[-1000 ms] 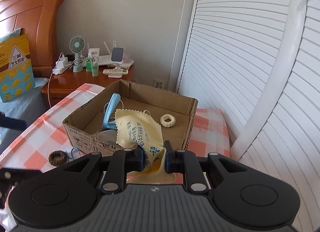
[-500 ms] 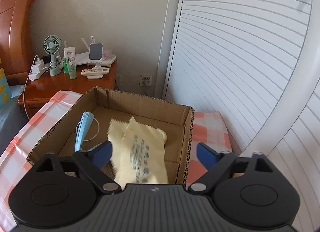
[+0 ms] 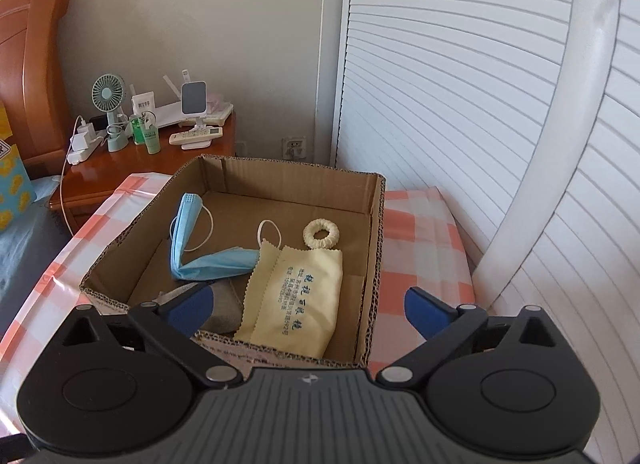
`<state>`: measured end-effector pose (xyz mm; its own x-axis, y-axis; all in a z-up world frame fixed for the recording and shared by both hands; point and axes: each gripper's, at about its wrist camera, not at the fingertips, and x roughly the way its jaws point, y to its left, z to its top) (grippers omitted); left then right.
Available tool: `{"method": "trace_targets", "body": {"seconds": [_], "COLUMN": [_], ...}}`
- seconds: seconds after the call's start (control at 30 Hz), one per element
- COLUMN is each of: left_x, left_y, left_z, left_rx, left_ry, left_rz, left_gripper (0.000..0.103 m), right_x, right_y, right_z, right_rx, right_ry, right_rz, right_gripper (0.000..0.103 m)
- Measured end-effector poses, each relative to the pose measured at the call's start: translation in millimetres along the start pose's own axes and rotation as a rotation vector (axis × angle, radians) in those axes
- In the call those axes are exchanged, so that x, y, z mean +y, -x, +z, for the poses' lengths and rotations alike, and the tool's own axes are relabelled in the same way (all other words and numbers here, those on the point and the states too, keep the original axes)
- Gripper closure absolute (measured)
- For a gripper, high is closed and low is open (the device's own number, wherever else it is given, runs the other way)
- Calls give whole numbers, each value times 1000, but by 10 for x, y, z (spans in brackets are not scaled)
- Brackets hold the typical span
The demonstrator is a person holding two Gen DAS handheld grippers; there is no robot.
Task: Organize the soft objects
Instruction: 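Lower the yellow cloth into the box and open the right gripper, then move the left gripper to the brown scrunchie while the right gripper approaches the blue plush toy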
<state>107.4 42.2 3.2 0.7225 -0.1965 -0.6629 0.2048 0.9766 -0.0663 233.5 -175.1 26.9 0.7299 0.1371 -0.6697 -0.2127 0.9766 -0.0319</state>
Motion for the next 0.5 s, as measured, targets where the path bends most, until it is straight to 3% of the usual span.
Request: {"method": "trace_targets", "body": {"seconds": [0.23, 0.5], "left_x": [46, 77], "left_y": [-7, -66], "left_z": [-43, -74], "left_rx": [15, 28], "left_ry": [11, 19], "left_rz": [16, 22], "left_gripper": [2, 2], "right_x": [69, 26], "right_y": [118, 80], "right_z": [-445, -970], "right_rx": [6, 65], "right_ry": [12, -57], "right_rz": [-34, -44], "right_gripper": [0, 0]}}
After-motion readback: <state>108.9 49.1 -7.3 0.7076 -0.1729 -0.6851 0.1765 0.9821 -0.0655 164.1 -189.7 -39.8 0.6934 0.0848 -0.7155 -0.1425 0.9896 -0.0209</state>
